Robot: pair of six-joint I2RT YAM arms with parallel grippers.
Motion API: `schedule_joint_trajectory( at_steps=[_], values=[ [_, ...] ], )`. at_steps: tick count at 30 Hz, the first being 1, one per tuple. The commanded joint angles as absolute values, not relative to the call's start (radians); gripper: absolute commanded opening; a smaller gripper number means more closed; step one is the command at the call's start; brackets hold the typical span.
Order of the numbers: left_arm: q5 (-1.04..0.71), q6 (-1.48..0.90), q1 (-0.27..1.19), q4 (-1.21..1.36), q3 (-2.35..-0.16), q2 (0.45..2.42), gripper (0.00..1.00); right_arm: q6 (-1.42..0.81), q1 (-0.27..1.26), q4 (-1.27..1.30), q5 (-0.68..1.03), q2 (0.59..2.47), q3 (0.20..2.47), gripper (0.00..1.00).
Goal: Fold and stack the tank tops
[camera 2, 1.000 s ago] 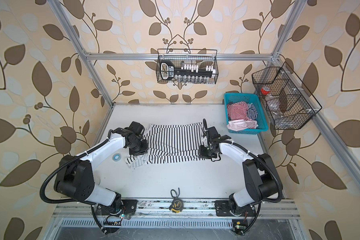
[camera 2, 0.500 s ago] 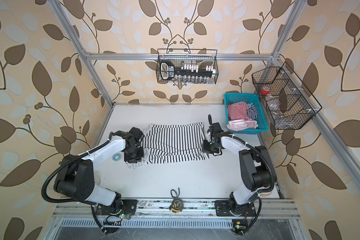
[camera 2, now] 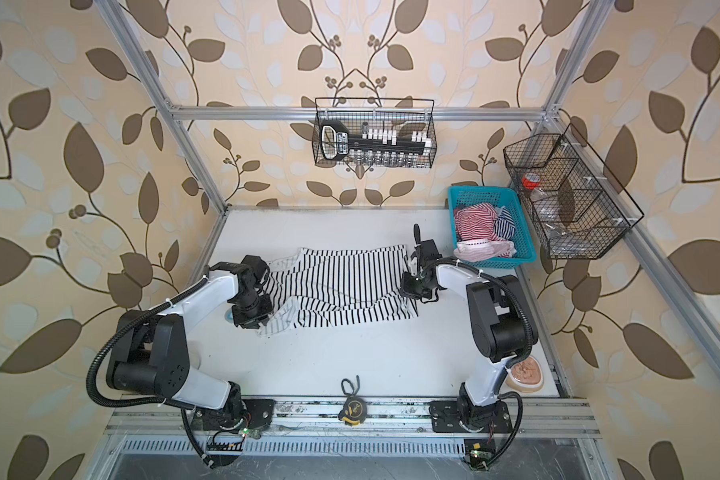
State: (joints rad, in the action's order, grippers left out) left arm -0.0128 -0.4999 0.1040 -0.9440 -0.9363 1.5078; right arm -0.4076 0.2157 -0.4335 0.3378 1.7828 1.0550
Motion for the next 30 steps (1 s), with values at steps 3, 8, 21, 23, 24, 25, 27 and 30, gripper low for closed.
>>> schedule_joint_trajectory(
  at_steps=[3, 8, 21, 23, 24, 25, 27, 30],
  values=[
    [-0.018, -0.479, 0.102, -0.953, -0.943, 1.547, 0.26, -0.407, 0.215, -0.434, 0.339, 1.789, 1.068, 0.03],
    [-0.039, -0.471, 0.101, -0.952, -0.942, 1.534, 0.45, -0.407, 0.215, -0.428, 0.345, 1.785, 1.055, 0.03],
    [0.051, -0.468, 0.146, -0.981, -0.974, 1.608, 0.44, -0.399, 0.212, -0.418, 0.355, 1.778, 1.039, 0.04],
    [0.075, -0.463, 0.147, -0.988, -0.987, 1.629, 0.43, -0.399, 0.211, -0.416, 0.353, 1.776, 1.038, 0.04],
    [0.087, -0.461, 0.148, -0.991, -0.994, 1.640, 0.40, -0.399, 0.211, -0.415, 0.355, 1.776, 1.036, 0.04],
    [0.097, -0.462, 0.147, -0.994, -1.001, 1.646, 0.36, -0.399, 0.211, -0.414, 0.356, 1.776, 1.034, 0.04],
    [0.127, -0.464, 0.147, -1.004, -1.020, 1.655, 0.28, -0.399, 0.211, -0.413, 0.356, 1.776, 1.032, 0.04],
    [0.184, -0.471, 0.148, -1.023, -1.041, 1.654, 0.19, -0.399, 0.210, -0.411, 0.356, 1.774, 1.028, 0.04]
  ],
)
